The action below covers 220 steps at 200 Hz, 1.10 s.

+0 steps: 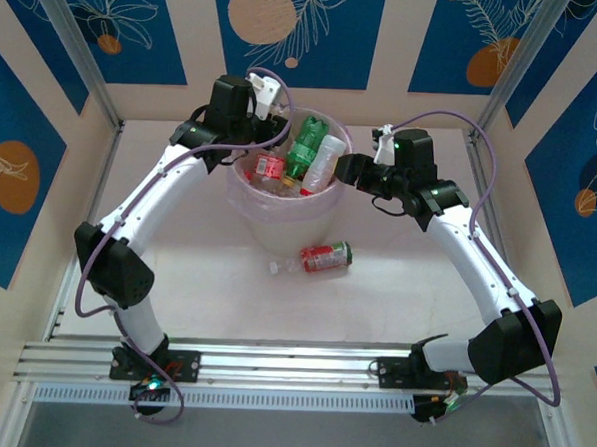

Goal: Put the plastic bottles in the bin

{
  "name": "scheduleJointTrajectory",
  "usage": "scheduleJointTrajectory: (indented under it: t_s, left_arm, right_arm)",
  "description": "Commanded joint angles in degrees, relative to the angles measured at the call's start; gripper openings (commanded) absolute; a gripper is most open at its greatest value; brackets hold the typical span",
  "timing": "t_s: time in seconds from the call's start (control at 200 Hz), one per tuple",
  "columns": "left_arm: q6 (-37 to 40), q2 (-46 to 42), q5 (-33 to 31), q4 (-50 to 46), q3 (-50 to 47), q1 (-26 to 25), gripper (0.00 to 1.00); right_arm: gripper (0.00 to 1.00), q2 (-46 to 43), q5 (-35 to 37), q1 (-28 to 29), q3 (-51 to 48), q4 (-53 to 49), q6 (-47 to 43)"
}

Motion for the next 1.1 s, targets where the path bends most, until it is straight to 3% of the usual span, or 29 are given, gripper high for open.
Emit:
scheduleJointTrajectory:
  t_s: [0.0,0.455,0.7,1.095]
  left_arm:
    - [0.6,0.9,-1.1,-3.4,-1.1,0.0,0.52]
    - [-1.3,3.6,-0.5,-3.1,-0.7,0.4,0.53]
    - [-1.4,1.7,0.4,-3.6,1.8,0.4,0.71]
    - [-0.2,-4.8,2.6,-4.2,3.5,0.4,0.82]
  right_arm:
    - [0.52,0.2,-0.7,0.1,-0.6,-1.0,-0.3]
    - [0.53,-0.1,-0.7,0.0,0.4,-1.5,-0.7]
    - [0.60,-0.8,-1.0,-0.4,4.7,-3.4,-2.4]
    - [0.69,-8.1,-0.4,-2.4,5.1,-9.0,-4.4]
